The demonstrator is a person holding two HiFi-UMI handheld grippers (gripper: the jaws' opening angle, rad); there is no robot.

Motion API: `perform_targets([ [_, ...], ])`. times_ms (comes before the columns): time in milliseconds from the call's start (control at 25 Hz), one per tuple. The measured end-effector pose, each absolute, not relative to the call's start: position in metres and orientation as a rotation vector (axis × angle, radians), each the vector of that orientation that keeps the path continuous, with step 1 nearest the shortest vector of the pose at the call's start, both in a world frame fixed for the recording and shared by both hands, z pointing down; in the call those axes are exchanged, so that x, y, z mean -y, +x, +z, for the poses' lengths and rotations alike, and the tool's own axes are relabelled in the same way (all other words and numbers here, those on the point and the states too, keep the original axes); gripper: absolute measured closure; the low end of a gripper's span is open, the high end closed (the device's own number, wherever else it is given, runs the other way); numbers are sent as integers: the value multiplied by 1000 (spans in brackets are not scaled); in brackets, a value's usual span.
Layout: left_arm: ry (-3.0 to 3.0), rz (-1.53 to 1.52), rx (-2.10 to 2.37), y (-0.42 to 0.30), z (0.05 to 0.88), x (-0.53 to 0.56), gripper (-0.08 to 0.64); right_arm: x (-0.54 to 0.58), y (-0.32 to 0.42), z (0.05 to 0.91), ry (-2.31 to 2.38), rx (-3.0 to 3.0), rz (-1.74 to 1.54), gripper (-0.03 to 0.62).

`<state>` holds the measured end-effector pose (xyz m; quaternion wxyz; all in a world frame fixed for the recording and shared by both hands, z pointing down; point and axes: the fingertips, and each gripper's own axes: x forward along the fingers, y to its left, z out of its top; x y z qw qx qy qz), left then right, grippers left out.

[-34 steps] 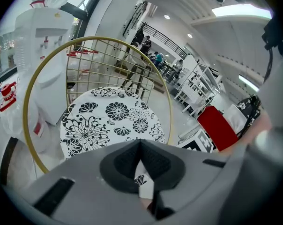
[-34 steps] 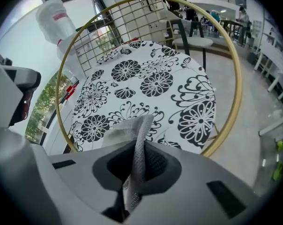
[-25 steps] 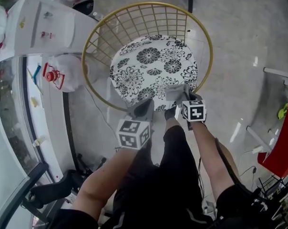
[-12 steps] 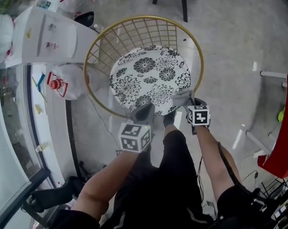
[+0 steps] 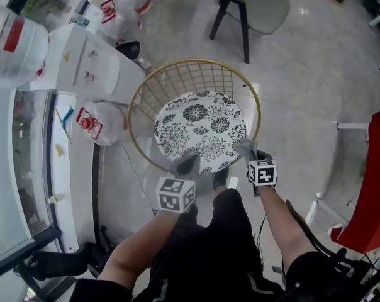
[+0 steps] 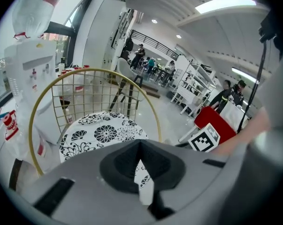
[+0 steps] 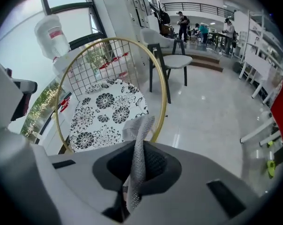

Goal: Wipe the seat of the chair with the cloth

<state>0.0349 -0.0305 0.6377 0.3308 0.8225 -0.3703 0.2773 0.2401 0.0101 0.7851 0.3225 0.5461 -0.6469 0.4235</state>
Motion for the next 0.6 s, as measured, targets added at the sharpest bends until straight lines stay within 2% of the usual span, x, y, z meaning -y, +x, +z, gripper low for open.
perform_targets([
  [320, 2198, 613, 1037, 17, 574, 33, 552, 28, 224, 687, 1496, 1867, 953, 569],
  [600, 2365, 503, 1088, -29, 501, 41, 554, 50, 174, 566, 1671, 2062, 837, 569],
])
